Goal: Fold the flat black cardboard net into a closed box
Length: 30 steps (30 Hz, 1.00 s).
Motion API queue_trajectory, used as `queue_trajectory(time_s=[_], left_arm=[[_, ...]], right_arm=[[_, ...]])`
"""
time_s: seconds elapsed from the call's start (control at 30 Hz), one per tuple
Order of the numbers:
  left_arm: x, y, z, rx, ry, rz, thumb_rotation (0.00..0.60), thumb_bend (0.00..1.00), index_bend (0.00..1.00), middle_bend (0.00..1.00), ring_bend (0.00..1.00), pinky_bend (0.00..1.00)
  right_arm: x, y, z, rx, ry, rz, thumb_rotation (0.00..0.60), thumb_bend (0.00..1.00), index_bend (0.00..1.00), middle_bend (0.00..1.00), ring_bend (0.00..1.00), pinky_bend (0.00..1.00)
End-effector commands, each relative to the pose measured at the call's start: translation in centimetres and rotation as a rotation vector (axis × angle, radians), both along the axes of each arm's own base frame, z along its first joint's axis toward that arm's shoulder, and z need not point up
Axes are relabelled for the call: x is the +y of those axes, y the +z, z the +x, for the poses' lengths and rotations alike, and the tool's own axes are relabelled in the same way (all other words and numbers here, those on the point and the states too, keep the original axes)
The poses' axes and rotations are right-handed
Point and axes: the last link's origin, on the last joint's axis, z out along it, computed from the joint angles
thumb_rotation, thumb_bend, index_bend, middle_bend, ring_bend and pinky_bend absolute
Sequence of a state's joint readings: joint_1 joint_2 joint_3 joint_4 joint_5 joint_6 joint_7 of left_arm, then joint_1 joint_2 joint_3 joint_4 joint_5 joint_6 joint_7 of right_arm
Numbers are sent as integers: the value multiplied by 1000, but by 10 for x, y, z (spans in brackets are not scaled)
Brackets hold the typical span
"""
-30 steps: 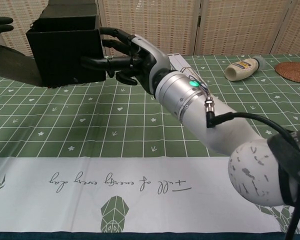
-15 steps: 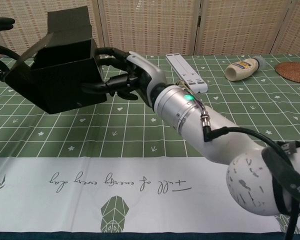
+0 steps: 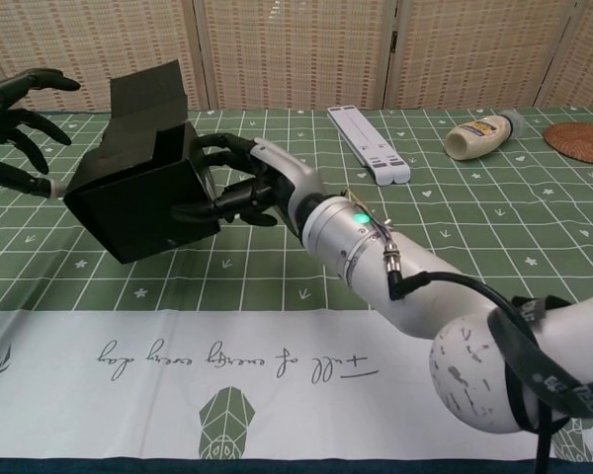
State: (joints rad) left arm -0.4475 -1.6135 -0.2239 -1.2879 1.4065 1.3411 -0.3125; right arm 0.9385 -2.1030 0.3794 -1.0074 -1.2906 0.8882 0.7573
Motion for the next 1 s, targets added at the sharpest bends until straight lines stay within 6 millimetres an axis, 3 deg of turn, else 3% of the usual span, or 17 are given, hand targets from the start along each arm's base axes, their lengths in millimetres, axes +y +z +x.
queue_trajectory(time_s=[0.03,0.4,1.0], left_arm=[[2,-16,2,67,-64,0,600,118,206,77,354,499],[6,-40,-7,168,-152,-58,600,117,271,151,375,500],[-1,-54,-11,205,-183,-77,600,117,313,191,383,503]], right_arm=[[1,-8,0,31,13,4,600,181,157,355,739,1000],[3,-27,-9,107,43,14,600,181,157,355,739,1000],[2,-37,-34,189,72,-1,600,181,157,355,739,1000]])
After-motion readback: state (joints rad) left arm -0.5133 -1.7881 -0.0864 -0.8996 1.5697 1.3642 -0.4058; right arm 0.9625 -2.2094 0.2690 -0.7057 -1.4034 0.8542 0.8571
